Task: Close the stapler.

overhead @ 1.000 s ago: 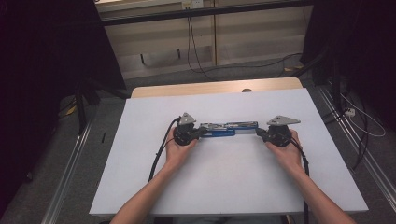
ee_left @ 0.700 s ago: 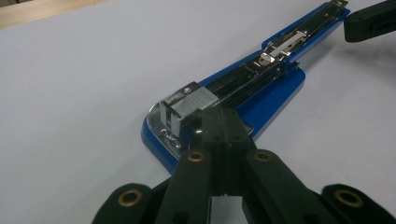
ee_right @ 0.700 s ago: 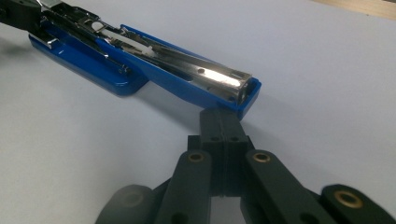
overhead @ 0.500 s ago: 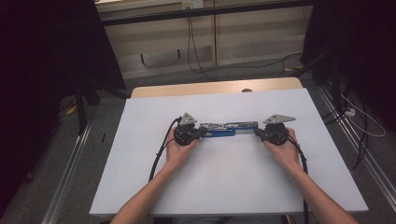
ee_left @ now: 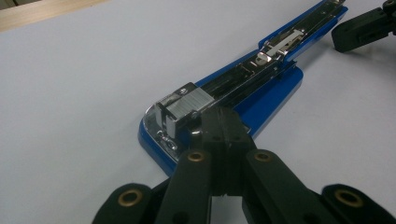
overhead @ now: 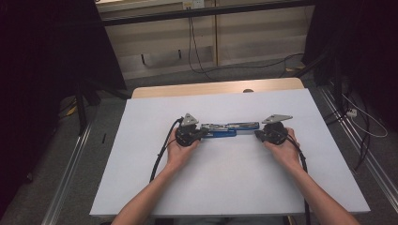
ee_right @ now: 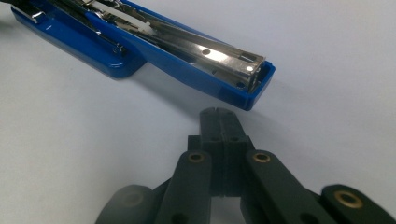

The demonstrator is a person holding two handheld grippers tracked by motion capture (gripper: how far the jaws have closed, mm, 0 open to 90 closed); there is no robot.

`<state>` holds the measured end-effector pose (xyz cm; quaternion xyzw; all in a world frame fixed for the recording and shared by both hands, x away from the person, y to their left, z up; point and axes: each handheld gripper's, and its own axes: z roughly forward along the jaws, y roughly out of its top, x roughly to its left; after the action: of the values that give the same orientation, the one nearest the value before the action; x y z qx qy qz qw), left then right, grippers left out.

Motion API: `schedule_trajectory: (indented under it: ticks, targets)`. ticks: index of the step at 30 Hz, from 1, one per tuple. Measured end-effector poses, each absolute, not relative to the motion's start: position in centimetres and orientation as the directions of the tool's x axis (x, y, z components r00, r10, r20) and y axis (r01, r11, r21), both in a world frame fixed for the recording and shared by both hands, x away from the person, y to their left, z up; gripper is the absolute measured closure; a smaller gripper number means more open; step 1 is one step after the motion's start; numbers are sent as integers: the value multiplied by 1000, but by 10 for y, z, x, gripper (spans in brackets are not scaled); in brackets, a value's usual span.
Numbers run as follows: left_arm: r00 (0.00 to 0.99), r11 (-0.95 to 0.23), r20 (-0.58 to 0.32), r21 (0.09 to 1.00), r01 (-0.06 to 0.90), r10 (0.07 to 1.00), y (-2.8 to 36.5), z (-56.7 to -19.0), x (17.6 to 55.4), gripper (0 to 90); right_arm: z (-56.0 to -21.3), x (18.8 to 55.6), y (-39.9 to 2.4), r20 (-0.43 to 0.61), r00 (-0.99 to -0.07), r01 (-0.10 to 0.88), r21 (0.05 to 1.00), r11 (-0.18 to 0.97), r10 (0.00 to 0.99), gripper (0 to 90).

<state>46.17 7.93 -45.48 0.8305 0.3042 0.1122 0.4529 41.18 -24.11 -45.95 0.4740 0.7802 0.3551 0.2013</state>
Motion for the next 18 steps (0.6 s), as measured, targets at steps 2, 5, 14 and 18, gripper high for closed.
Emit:
schedule_trajectory:
  ticks: [2, 5, 14, 18]
  targets:
    - [792, -414, -79, 819, 398, 605, 80, -454, 462, 900, -459, 414, -241, 31, -460, 609, 738, 290, 887, 900]
    - [789, -405, -89, 820, 404, 607, 79, -455, 462, 900, -458, 416, -241, 29, -463, 613, 732, 296, 886, 900]
    - [788, -410, -83, 818, 404, 610, 81, -454, 462, 900, -459, 418, -240, 27, -460, 609, 737, 293, 888, 900]
    - [786, -412, -78, 817, 403, 613, 80, -454, 462, 900, -460, 418, -241, 38, -456, 610, 740, 281, 889, 900]
